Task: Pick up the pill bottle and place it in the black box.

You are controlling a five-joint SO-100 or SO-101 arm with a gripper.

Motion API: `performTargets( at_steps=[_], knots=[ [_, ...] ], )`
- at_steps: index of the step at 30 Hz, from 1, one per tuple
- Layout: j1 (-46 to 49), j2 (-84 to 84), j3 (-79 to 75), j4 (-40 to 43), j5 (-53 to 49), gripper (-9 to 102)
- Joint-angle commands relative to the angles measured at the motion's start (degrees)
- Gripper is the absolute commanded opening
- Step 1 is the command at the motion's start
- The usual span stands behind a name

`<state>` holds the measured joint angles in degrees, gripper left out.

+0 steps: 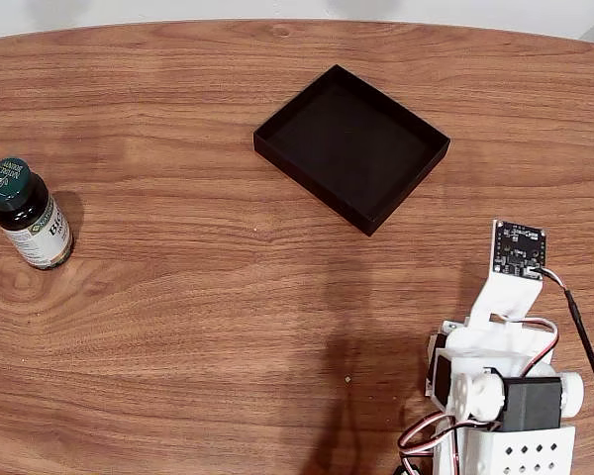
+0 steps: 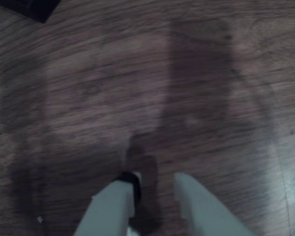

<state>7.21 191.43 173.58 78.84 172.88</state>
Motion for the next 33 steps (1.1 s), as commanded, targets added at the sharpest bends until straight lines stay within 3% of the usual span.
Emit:
performTargets(
  at_steps=[1, 10, 33],
  knots=[
    [0.18, -0.18, 0.00, 7.73, -1.49, 5],
    [-5.27, -0.09, 0.00, 7.73, -1.67, 5],
    [-4.31, -0.09, 0.00, 7.73, -1.67, 5]
  ],
)
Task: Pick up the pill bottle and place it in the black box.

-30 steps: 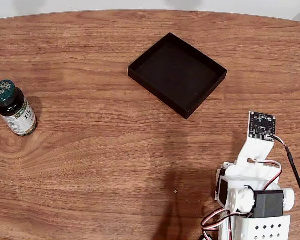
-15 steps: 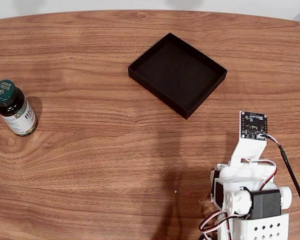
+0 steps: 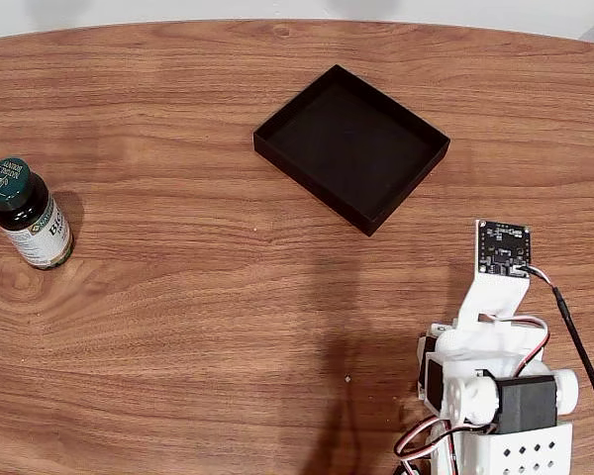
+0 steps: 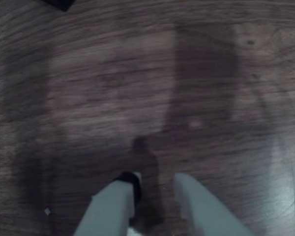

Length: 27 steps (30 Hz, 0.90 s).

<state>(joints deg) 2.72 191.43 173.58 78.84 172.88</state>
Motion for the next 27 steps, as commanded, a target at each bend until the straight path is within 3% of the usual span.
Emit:
performTargets(
  at_steps=[1, 8, 11, 13, 15, 19, 27],
  knots=[
    [0.18, -0.09, 0.00, 7.73, -1.67, 5],
    [-0.09, -0.09, 0.00, 7.73, -2.11, 5],
    [-0.70, -0.09, -0.09, 7.03, 14.77, 5],
    [-1.32, -0.09, -0.26, 3.25, 9.93, 8],
    [-1.49, -0.09, -0.79, 0.88, 9.49, 15],
    [-4.57, -1.93, -0.79, -8.70, 9.23, 19],
    [-11.16, -9.14, 0.00, -31.29, 11.34, 20]
  ],
)
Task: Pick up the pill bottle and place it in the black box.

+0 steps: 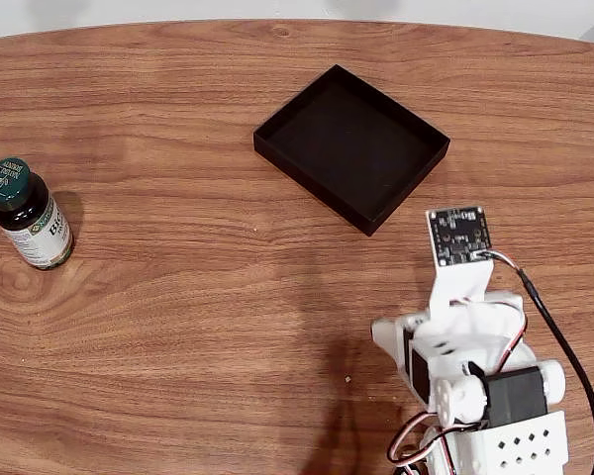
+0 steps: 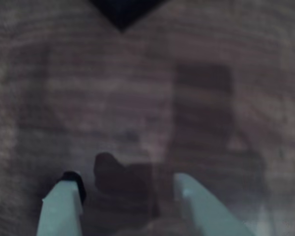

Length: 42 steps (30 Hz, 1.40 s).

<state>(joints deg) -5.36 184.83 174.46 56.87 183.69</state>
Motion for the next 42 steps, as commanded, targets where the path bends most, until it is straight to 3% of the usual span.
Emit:
performTargets(
  at_steps=[1, 9, 17, 23, 42],
  knots=[
    [-4.31, -3.87, -0.88, -12.66, -0.18, 20],
    [-17.75, -13.80, -0.88, -35.42, -4.22, 30],
    [-33.57, -17.31, -4.04, -42.28, -7.12, 34],
    [-41.31, -25.84, -4.66, -54.23, -6.33, 37],
    [-46.76, -55.20, -11.95, -82.71, -6.15, 39]
  ],
)
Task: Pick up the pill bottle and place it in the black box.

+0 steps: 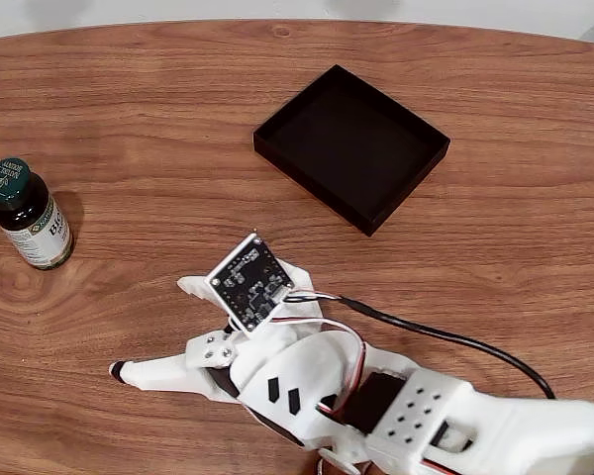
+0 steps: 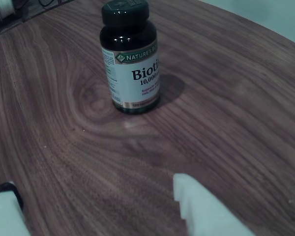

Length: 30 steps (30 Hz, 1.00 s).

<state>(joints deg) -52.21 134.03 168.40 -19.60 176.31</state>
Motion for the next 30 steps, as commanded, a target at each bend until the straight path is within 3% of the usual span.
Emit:
performTargets(
  at_steps=[1, 9, 30],
  knots=[
    [0.44, -6.68, -6.50, -8.44, 1.23, 39],
    [4.57, -25.84, -15.12, -21.62, 1.32, 42],
    [3.52, -53.00, -35.51, -29.09, 1.05, 43]
  ],
)
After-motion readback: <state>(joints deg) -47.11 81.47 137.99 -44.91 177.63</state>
